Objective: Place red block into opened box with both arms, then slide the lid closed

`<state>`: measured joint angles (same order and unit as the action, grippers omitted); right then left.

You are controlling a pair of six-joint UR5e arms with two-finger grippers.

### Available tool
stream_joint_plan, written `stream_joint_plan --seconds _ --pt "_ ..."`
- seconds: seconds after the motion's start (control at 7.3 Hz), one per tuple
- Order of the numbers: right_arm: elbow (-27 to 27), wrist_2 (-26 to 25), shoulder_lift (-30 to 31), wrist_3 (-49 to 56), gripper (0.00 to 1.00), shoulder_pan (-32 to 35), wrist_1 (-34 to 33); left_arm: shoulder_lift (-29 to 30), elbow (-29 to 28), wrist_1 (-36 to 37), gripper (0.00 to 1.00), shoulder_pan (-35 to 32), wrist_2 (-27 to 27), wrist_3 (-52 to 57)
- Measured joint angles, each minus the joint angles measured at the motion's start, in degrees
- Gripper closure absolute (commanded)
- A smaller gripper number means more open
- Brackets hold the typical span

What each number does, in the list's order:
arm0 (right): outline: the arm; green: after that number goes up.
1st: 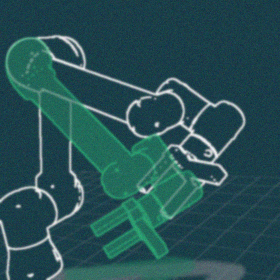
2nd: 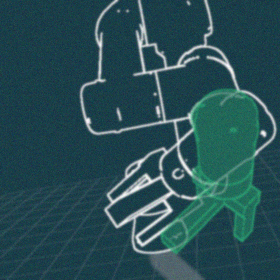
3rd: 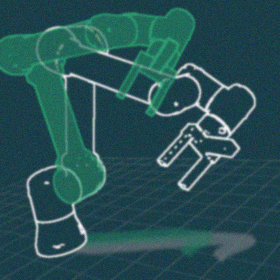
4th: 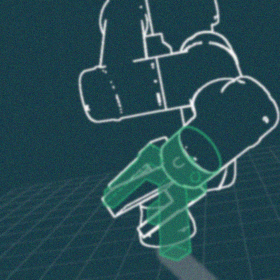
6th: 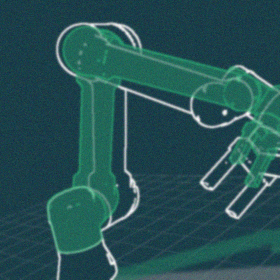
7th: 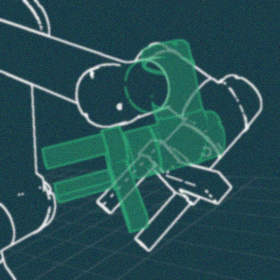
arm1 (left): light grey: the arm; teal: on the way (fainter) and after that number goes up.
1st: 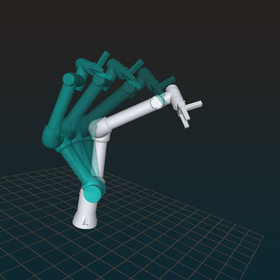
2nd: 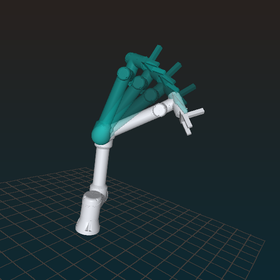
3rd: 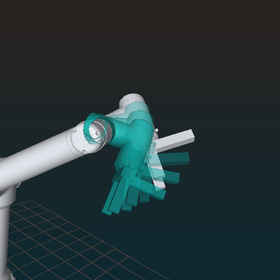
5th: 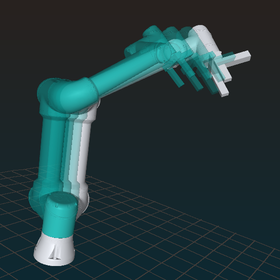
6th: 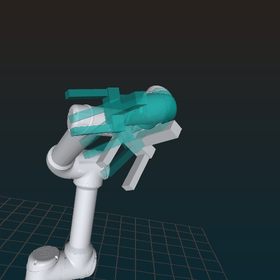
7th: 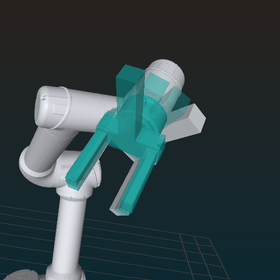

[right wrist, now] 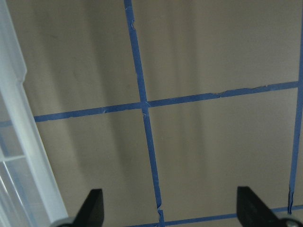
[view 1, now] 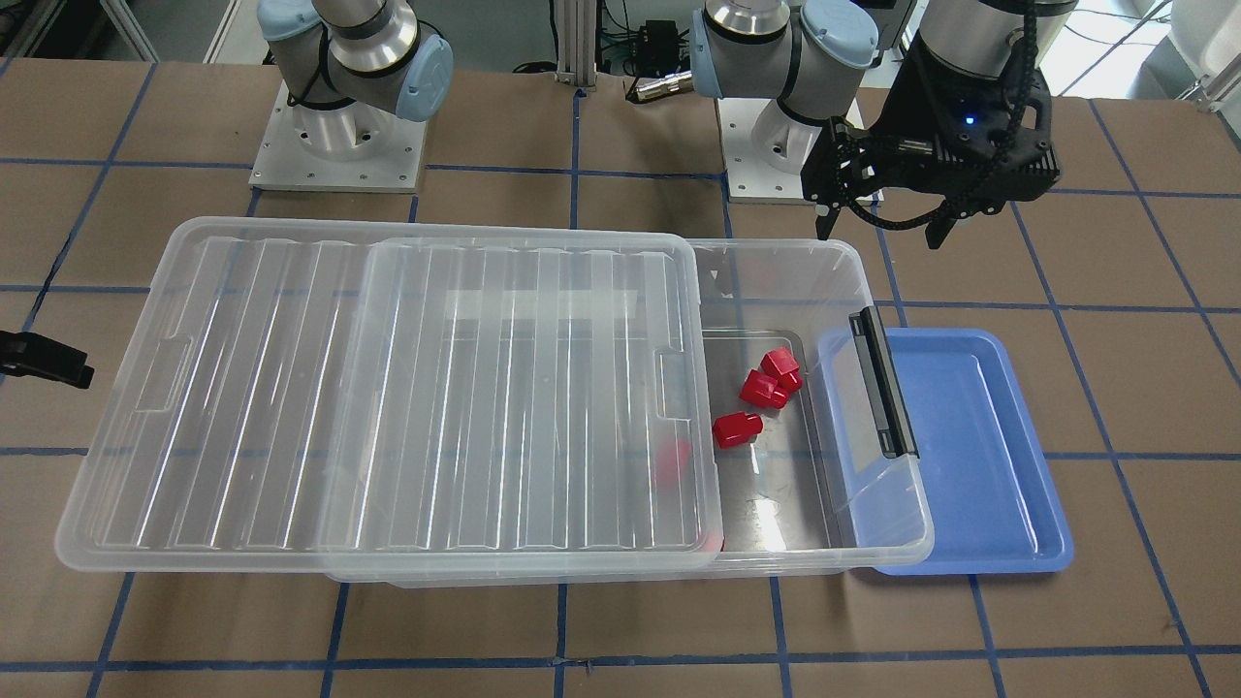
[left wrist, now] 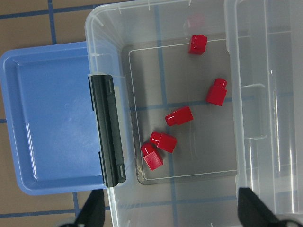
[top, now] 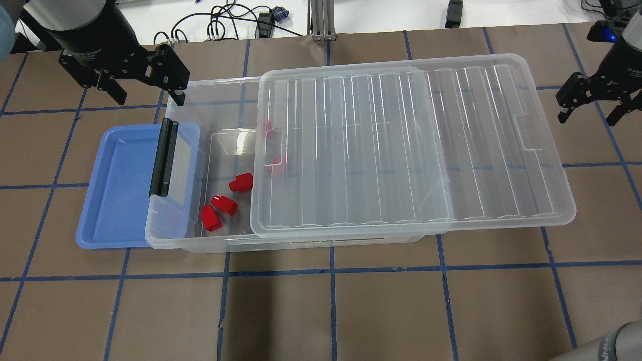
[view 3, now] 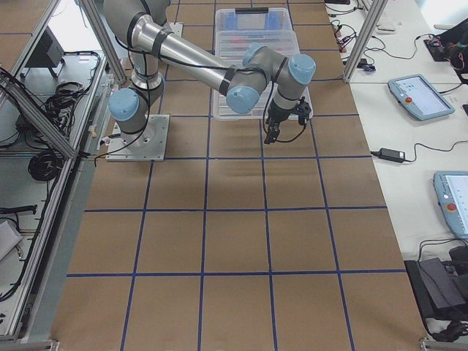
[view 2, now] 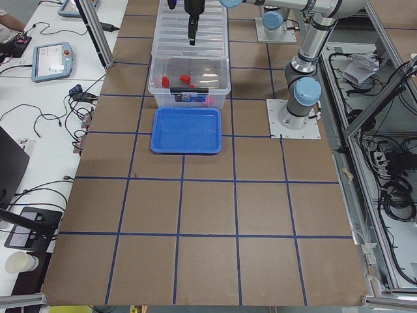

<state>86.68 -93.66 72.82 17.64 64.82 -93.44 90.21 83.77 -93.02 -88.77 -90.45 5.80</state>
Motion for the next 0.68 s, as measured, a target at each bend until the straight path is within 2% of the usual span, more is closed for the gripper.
stream_joint_plan --seconds 0.68 --pt "1.9 -0.1 0.2 0.3 0.0 1.1 -0.1 -0.3 0.2 -0.1 0.0 0.0 0.0 0.0"
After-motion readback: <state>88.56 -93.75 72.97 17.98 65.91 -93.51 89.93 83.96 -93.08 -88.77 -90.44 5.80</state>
